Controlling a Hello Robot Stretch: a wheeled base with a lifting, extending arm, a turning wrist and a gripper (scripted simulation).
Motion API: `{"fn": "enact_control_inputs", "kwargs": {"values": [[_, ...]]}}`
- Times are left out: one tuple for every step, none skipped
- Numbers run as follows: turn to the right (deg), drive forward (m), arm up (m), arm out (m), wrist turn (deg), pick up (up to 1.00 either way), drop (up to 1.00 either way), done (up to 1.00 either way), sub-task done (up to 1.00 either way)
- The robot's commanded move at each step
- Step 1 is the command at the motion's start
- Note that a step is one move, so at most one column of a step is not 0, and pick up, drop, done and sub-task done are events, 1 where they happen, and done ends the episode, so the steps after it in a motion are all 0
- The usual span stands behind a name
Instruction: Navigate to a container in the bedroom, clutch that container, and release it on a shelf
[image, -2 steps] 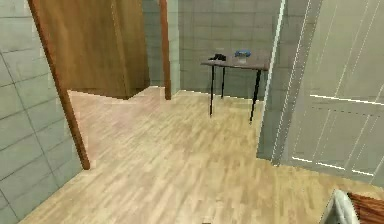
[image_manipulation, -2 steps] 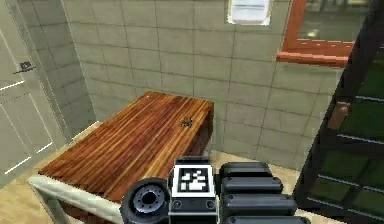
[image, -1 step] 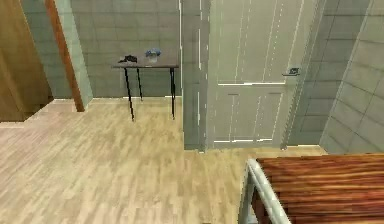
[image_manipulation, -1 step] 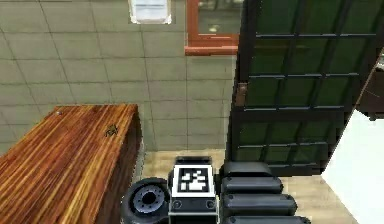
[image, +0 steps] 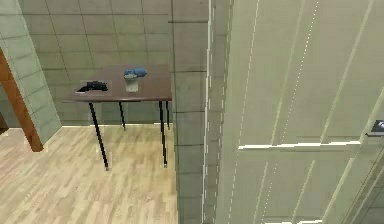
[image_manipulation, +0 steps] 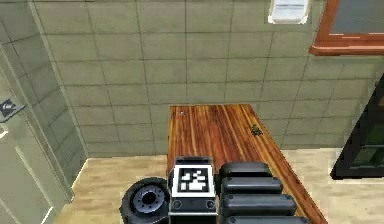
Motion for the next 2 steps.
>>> {"fn": "enact_control_inputs", "kwargs": {"values": [[6.0, 0.0, 0.0, 0.0, 0.0, 0.0, 0.0, 0.0, 0.0], [0.0, 0.3, 0.0, 0.0, 0.0, 0.0, 0.0, 0.0, 0.0]]}}
